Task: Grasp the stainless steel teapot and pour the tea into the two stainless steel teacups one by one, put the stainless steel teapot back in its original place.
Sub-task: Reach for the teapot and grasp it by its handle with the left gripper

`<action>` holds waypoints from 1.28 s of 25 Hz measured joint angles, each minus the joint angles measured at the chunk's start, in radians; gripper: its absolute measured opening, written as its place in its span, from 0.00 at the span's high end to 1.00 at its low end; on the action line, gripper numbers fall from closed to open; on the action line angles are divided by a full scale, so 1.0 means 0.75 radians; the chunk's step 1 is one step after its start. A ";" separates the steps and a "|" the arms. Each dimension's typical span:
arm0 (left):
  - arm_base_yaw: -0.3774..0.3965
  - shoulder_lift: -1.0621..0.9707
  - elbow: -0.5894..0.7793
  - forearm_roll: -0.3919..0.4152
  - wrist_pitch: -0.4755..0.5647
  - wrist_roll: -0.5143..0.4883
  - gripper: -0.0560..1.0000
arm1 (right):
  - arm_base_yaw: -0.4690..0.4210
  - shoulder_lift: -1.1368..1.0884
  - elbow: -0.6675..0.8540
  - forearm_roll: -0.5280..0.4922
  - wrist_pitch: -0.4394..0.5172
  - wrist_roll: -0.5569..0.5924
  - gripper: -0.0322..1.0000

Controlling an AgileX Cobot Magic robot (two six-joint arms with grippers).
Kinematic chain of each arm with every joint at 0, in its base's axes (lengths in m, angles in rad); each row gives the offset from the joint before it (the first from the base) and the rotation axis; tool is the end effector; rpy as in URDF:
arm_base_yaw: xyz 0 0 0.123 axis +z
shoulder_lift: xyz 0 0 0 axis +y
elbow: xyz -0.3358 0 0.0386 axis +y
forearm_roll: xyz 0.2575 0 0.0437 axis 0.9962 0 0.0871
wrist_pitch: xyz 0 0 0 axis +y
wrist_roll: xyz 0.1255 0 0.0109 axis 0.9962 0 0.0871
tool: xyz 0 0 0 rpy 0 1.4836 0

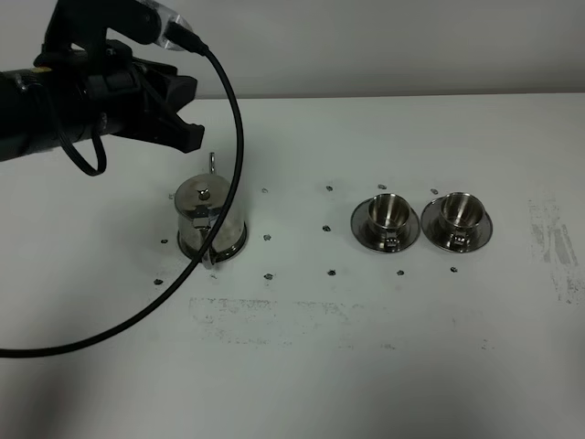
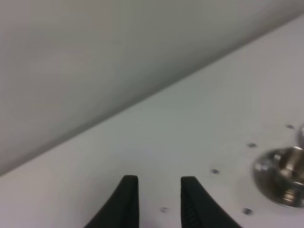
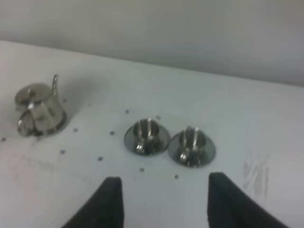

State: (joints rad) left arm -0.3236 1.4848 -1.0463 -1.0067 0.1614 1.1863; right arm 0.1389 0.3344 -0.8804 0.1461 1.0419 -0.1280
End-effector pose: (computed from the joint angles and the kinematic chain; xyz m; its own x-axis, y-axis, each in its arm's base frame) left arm 0.3494 -0.1353 0.3381 -0.3157 0.2986 -0.9006 0.4984 0.8599 0.1104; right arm 0.0055 0.0168 0.3915 -0.3752 -0.1064 -0.9208 -0.2724 0.9622 -0.0002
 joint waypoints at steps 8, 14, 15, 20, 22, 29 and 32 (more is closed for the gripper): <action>-0.008 -0.053 0.001 0.059 0.235 -0.152 0.69 | 0.000 -0.342 0.295 0.012 0.063 0.000 0.58; -0.022 -0.053 0.001 0.143 0.274 -0.280 0.69 | 0.001 -0.451 0.436 0.012 0.091 0.000 0.58; -0.023 -0.053 0.001 0.149 0.277 -0.291 0.69 | 0.001 -0.452 0.445 0.012 0.100 0.000 0.58; -0.026 -0.035 0.001 0.162 0.278 -0.305 0.69 | 0.001 -0.455 0.473 0.012 0.117 -0.005 0.58; -0.026 -0.023 0.001 0.162 0.278 -0.309 0.69 | 0.001 -0.455 0.480 0.009 0.114 -0.007 0.58; -0.028 -0.018 0.001 0.162 0.271 -0.273 0.69 | 0.001 -0.455 0.480 -0.035 0.109 -0.002 0.58; -0.028 -0.018 0.001 0.164 0.263 -0.267 0.69 | -0.021 -0.455 0.480 -0.033 0.108 -0.002 0.58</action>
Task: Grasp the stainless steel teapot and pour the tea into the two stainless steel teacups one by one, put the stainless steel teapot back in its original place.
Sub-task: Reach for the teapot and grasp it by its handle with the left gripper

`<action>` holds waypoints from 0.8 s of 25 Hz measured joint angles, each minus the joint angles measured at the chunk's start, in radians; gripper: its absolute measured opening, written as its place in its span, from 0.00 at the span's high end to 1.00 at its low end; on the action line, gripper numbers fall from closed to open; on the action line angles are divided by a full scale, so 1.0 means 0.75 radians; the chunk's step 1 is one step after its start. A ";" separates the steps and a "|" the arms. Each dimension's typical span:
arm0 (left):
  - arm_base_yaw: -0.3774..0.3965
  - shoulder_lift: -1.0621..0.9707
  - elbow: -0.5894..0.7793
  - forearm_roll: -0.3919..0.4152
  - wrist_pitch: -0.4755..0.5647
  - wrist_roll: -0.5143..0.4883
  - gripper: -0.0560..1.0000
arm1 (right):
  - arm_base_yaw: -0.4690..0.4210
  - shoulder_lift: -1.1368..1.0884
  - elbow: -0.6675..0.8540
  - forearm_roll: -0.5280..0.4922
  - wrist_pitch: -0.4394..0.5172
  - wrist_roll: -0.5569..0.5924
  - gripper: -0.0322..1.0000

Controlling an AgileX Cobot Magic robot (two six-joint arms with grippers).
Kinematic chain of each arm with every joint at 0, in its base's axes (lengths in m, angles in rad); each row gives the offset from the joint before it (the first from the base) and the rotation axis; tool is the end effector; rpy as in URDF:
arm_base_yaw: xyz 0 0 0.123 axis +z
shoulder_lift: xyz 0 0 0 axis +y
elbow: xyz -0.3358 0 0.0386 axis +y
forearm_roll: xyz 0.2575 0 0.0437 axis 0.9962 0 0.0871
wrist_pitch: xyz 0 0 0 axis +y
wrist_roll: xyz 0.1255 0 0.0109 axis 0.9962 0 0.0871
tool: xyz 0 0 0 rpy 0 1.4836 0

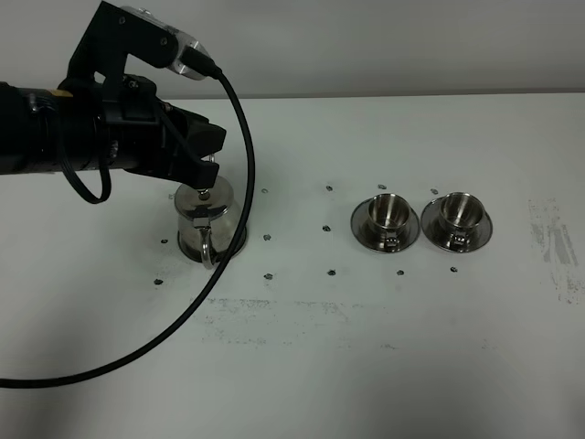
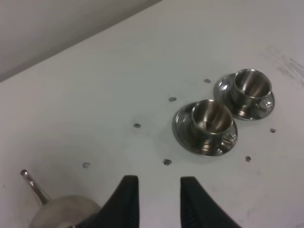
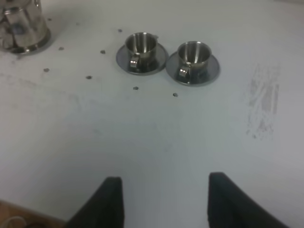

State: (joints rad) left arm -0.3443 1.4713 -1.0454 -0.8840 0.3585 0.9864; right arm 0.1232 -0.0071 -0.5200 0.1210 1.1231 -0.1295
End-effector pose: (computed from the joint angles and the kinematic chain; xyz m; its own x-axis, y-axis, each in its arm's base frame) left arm 0.3269 -0.1536 0.3287 -0.4324 0.2925 -0.8530 0.6032 0.7969 -0.0325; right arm -0.0275 0.0104 0.2658 -0.4629 -0.1343 -0.8762 -0.2529 0.9674 -0.0146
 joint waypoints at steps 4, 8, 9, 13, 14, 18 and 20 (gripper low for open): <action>-0.001 0.000 0.000 0.003 -0.024 0.000 0.69 | -0.095 0.000 0.000 0.016 0.000 0.000 0.58; -0.002 0.000 0.000 0.003 -0.035 -0.002 0.69 | -0.122 0.000 0.000 0.024 0.000 0.000 0.58; -0.002 0.000 0.000 0.003 -0.045 -0.002 0.69 | -0.122 0.000 0.000 0.028 0.000 0.000 0.58; -0.002 0.000 0.000 0.004 -0.094 0.030 0.69 | -0.122 0.000 0.001 0.041 0.000 0.000 0.58; -0.002 0.000 0.000 0.005 -0.113 0.038 0.69 | -0.122 0.000 0.001 0.043 0.000 0.000 0.58; -0.002 0.008 -0.003 0.006 -0.147 0.039 0.69 | -0.122 0.000 0.001 0.044 0.000 0.001 0.58; -0.002 0.027 -0.029 0.011 -0.129 0.029 0.69 | -0.122 0.000 0.001 0.046 0.000 0.003 0.58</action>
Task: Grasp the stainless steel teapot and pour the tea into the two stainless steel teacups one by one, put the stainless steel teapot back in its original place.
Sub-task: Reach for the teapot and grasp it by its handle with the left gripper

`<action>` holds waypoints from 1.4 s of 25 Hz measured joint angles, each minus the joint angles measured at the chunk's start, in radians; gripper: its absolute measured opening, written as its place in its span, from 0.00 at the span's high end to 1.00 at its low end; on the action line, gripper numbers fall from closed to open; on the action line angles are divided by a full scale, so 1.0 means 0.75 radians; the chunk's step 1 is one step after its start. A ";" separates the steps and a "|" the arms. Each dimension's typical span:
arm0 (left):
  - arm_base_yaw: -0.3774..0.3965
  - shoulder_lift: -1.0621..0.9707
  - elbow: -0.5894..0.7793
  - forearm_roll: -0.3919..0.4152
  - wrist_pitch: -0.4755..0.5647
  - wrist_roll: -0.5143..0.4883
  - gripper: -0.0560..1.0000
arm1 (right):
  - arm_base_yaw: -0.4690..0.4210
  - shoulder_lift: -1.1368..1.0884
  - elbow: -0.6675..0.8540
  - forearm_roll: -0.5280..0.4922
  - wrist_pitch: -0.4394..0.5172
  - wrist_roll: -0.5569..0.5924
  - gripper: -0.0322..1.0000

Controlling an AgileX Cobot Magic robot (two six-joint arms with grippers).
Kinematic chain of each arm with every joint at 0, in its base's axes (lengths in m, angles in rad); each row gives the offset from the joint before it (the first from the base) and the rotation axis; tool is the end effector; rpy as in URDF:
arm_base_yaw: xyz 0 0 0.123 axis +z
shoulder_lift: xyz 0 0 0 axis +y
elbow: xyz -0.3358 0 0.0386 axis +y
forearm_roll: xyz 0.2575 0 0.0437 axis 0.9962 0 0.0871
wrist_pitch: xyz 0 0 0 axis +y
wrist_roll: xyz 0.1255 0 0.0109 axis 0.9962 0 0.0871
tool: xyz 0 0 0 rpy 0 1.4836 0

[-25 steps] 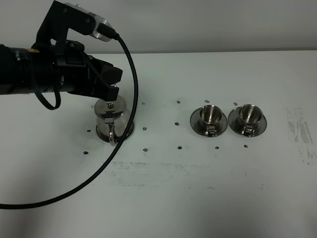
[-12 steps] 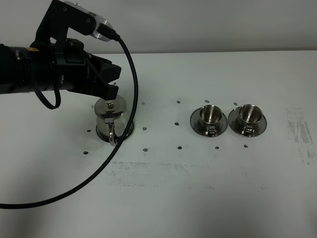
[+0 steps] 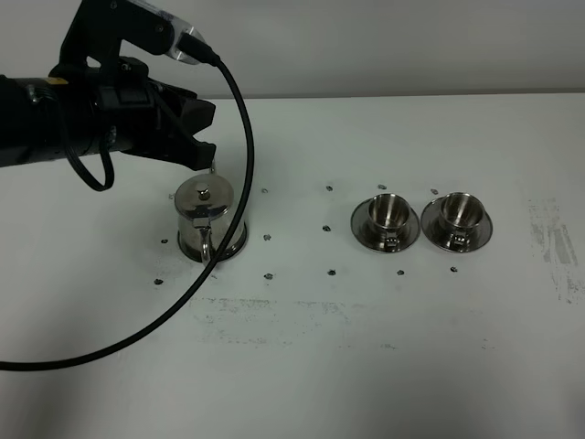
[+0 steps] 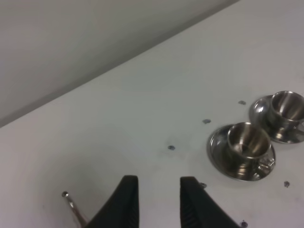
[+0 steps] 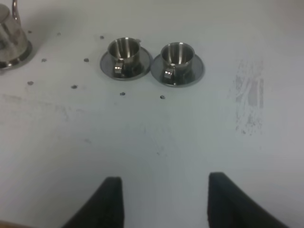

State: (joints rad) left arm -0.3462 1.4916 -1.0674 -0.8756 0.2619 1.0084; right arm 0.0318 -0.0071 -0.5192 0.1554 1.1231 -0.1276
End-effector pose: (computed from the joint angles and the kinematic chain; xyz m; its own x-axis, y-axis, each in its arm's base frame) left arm 0.3419 -0.1500 0.3347 -0.3776 0.2918 -0.8788 0.5587 0.8286 0.0351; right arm -0.0268 0.0167 0.2660 -0.4734 -0.0744 -0.8777 -0.1822 0.9831 0.0150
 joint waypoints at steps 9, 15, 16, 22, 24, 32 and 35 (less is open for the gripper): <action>-0.025 0.143 -0.144 0.171 0.183 -0.145 0.69 | 0.000 0.000 0.000 0.000 0.000 0.000 0.58; -0.042 0.151 -0.191 0.699 0.275 -0.682 0.69 | 0.000 0.000 0.000 0.001 0.000 0.000 0.58; -0.042 0.156 -0.216 0.785 0.312 -0.790 0.69 | 0.000 0.000 0.000 0.001 0.000 0.000 0.58; -0.092 0.242 -0.438 1.115 0.576 -1.251 0.69 | 0.000 0.000 0.000 0.002 0.000 0.000 0.58; -0.127 0.305 -0.515 1.128 0.644 -1.308 0.69 | 0.000 0.000 0.000 0.001 0.000 0.000 0.58; -0.218 0.493 -0.636 1.250 0.789 -1.520 0.66 | 0.000 0.000 0.000 0.001 0.000 0.000 0.58; -0.231 0.501 -0.637 1.292 0.829 -1.593 0.60 | 0.000 0.000 0.000 0.003 0.000 0.000 0.58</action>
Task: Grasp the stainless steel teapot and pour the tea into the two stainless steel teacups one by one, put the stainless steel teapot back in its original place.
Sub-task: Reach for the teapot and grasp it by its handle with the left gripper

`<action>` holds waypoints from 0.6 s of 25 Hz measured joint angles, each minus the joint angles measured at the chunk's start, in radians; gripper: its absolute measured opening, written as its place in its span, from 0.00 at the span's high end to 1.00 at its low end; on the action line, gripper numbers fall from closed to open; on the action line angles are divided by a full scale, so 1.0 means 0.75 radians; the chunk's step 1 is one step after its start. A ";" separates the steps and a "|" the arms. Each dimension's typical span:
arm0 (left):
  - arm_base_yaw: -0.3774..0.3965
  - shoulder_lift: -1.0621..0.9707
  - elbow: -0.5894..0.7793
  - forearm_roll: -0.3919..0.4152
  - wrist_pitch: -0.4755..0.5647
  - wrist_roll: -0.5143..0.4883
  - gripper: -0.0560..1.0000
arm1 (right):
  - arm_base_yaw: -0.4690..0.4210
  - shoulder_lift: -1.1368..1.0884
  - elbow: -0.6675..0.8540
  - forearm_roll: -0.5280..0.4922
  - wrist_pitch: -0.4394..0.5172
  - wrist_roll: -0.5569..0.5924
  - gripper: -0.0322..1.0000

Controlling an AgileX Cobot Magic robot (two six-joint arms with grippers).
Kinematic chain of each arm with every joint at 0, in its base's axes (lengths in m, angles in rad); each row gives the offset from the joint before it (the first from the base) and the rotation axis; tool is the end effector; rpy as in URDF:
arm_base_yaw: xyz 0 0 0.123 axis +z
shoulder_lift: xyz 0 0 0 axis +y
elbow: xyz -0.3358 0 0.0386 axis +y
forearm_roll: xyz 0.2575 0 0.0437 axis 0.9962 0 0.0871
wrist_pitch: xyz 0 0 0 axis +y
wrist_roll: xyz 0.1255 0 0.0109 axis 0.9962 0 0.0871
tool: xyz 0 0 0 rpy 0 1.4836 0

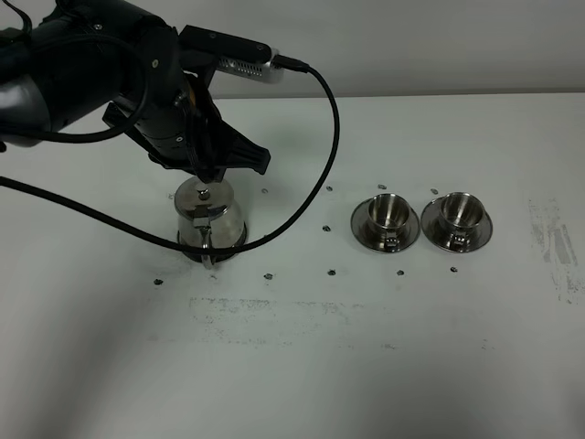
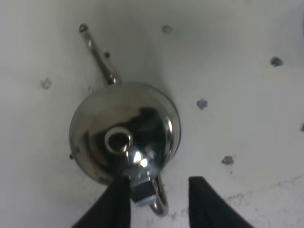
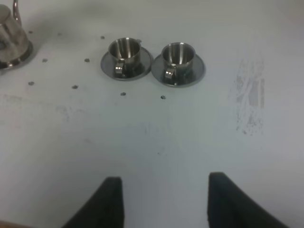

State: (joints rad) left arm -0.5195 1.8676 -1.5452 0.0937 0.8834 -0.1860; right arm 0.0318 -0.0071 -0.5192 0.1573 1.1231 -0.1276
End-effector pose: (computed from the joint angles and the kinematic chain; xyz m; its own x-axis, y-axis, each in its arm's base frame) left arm 0.3937 -0.2146 0.2798 -0.8327 0.3314 -0.4436 0.3655 0.9308 0.0091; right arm -0.0268 0.0170 0.2660 -0.4733 -0.0735 -0.8778 -0.1833 0.9829 0.0165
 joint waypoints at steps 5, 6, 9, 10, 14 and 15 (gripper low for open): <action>-0.003 0.000 0.000 0.005 0.125 -0.048 0.47 | 0.000 0.000 0.000 0.000 0.000 0.000 0.58; -0.003 -0.005 0.000 0.005 0.146 -0.058 0.45 | 0.000 0.000 0.000 0.000 0.000 0.000 0.58; -0.004 -0.030 0.000 0.023 0.159 -0.105 0.39 | 0.000 0.000 0.000 0.000 0.000 0.000 0.58; -0.004 -0.039 0.000 0.031 0.159 -0.124 0.38 | 0.000 0.000 0.000 0.000 0.000 0.000 0.58; -0.004 -0.047 0.000 0.044 0.170 -0.193 0.37 | 0.000 0.000 0.000 0.000 0.000 0.000 0.58; -0.004 -0.047 0.002 0.044 0.171 -0.196 0.37 | 0.000 0.000 0.000 0.000 0.000 0.000 0.58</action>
State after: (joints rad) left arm -0.5225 1.8325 -1.5439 0.1268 1.0116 -0.3333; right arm 0.0318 -0.0071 -0.5192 0.1575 1.1231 -0.1276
